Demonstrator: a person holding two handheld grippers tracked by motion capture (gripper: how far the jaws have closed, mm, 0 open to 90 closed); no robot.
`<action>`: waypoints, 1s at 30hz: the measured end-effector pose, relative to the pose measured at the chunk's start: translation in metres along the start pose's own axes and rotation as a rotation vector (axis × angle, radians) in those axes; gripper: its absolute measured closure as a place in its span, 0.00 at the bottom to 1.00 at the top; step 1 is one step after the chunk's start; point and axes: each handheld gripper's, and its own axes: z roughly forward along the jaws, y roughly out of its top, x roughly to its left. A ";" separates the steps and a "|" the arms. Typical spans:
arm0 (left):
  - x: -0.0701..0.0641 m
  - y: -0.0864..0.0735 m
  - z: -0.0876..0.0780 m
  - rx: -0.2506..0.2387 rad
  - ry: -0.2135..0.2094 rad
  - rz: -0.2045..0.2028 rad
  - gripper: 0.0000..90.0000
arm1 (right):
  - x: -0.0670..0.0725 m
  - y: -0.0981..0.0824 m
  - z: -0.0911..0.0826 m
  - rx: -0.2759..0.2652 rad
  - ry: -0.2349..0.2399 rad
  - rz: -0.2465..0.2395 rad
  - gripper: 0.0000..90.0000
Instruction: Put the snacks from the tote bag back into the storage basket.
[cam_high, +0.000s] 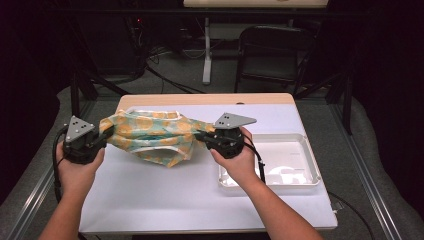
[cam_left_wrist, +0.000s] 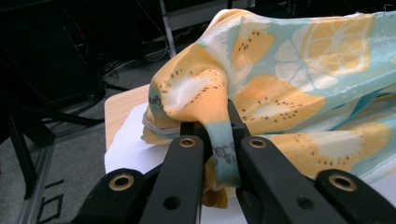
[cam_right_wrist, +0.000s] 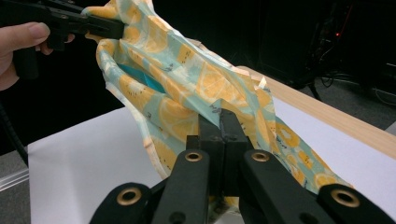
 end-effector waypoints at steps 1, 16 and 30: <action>0.000 0.001 0.000 -0.003 0.000 0.001 1.00 | -0.001 0.001 0.000 -0.001 -0.003 -0.001 1.00; 0.005 0.014 0.000 -0.016 0.002 0.008 1.00 | -0.003 0.017 -0.004 -0.013 -0.036 -0.025 1.00; 0.006 0.046 -0.007 -0.041 0.007 0.058 1.00 | -0.009 0.048 -0.017 -0.066 -0.062 -0.043 1.00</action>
